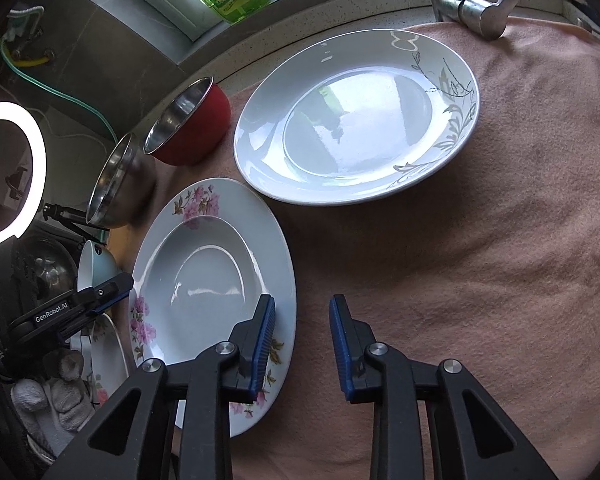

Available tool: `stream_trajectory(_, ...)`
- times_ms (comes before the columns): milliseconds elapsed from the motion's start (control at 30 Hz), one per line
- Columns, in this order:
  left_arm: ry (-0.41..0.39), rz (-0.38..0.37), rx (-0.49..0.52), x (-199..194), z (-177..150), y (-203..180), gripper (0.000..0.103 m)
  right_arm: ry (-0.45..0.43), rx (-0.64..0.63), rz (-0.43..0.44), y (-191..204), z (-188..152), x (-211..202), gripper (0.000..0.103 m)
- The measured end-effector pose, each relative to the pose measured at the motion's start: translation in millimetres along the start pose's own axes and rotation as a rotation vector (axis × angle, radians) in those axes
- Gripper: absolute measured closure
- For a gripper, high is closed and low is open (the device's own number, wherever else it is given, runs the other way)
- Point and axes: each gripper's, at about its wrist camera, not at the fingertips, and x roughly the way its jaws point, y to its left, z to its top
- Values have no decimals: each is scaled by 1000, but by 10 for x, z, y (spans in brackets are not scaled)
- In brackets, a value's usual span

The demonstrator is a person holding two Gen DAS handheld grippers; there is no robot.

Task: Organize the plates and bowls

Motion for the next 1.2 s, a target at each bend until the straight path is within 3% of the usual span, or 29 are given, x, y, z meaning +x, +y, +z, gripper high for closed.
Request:
stream_trajectory(400,16,-2,-1,43,1,0,84,33,-11,38,73,-1,82,84)
stream_trajectory(1200,22,-14,-14,-10,-124,-3,84,47,-42,-7,127,-16,60,83)
